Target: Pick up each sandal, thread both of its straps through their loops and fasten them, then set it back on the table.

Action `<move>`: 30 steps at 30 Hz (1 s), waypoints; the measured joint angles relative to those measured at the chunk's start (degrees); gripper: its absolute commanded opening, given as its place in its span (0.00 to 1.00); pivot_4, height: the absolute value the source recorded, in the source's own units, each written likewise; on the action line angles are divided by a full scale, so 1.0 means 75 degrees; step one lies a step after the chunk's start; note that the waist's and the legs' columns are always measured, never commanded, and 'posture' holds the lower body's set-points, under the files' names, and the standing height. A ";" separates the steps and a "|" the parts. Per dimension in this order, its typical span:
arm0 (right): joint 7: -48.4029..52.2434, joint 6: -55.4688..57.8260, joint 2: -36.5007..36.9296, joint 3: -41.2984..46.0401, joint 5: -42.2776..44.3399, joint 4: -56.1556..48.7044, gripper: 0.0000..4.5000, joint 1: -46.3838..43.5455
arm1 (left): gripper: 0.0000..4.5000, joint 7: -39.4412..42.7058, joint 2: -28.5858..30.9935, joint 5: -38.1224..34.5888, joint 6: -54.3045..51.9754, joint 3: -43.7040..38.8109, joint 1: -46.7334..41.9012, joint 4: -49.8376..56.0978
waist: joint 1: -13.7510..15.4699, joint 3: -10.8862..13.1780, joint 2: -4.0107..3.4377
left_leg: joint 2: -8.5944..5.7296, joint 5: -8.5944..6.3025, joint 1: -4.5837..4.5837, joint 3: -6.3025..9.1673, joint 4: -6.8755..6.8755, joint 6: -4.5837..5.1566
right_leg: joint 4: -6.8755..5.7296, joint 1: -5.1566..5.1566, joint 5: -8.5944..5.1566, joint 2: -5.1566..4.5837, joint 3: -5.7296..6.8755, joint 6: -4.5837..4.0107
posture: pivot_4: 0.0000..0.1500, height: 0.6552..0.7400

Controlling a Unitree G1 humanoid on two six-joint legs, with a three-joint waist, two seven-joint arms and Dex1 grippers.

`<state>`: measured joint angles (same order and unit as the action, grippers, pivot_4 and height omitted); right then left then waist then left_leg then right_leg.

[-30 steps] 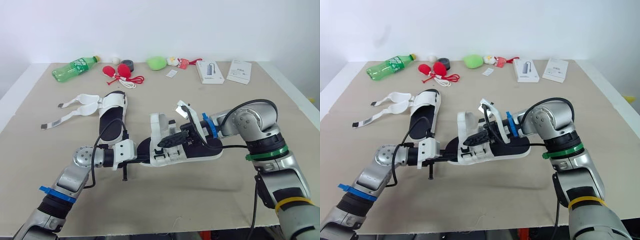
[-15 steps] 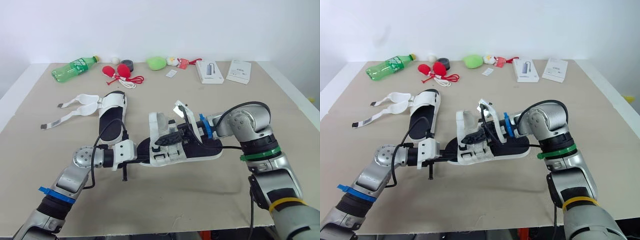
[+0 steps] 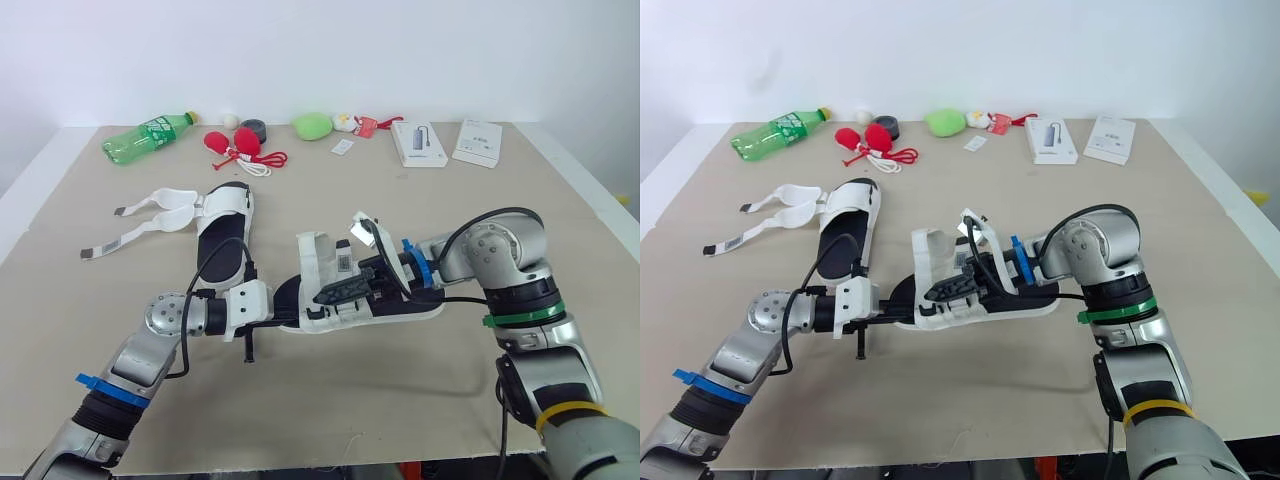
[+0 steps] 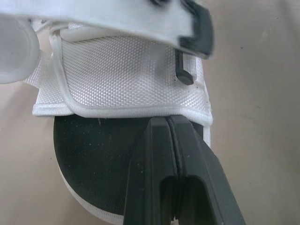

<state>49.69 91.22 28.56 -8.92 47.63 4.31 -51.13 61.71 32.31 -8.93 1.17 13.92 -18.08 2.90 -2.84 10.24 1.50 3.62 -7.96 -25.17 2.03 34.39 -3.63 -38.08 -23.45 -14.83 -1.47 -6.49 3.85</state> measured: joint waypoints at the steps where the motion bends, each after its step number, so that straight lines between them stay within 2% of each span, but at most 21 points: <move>1: -0.0022 0.0065 0.0000 0.0011 0.0042 -0.0067 0.03 0.0070 | 0.00 0.0000 0.0001 0.0004 0.0008 0.0003 0.0000 0.0000 | 0.0000 0.0000 0.0000 | 0.0000 0.0000 0.0000 0.0000 0.0000 0.0000 | 0.0000 -0.0001 0.0000 0.0000 0.0000 0.0000 | 1.00 1.00; 9: -0.0206 0.0021 -0.0064 0.0120 0.0034 -0.0047 0.03 0.0084 | 0.00 -0.0008 0.0003 0.0030 0.0030 0.0019 -0.0012 -0.0006 | -0.0001 0.0000 0.0000 | 0.0000 0.0000 0.0000 0.0000 0.0000 0.0000 | 0.0000 0.0000 0.0000 0.0000 0.0000 0.0000 | 1.00 1.00; 17: -0.0183 -0.0655 -0.0092 0.0039 -0.0372 0.0530 0.03 -0.0252 | 0.00 -0.0012 0.0007 0.0051 0.0037 0.0032 -0.0021 -0.0001 | 0.0001 0.0000 0.0000 | 0.0000 -0.0001 0.0000 0.0000 -0.0001 -0.0001 | 0.0001 -0.0001 -0.0002 0.0000 0.0000 0.0000 | 1.00 1.00; 30: 0.0012 -0.0164 0.0098 -0.0006 -0.0185 0.0120 0.03 0.0003 | 0.00 -0.0027 0.0013 0.0052 0.0037 0.0033 0.0013 0.0042 | 0.0002 0.0000 0.0000 | -0.0001 -0.0003 -0.0001 0.0000 -0.0002 -0.0003 | 0.0001 0.0000 -0.0007 -0.0001 0.0000 0.0000 | 1.00 1.00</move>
<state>49.78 89.99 29.29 -8.96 46.25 5.21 -51.11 61.51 32.41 -8.53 1.45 14.16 -17.99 3.21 -2.83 10.24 1.50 3.62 -7.98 -25.17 2.03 34.37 -3.65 -38.07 -23.45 -14.88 -1.48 -6.49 3.85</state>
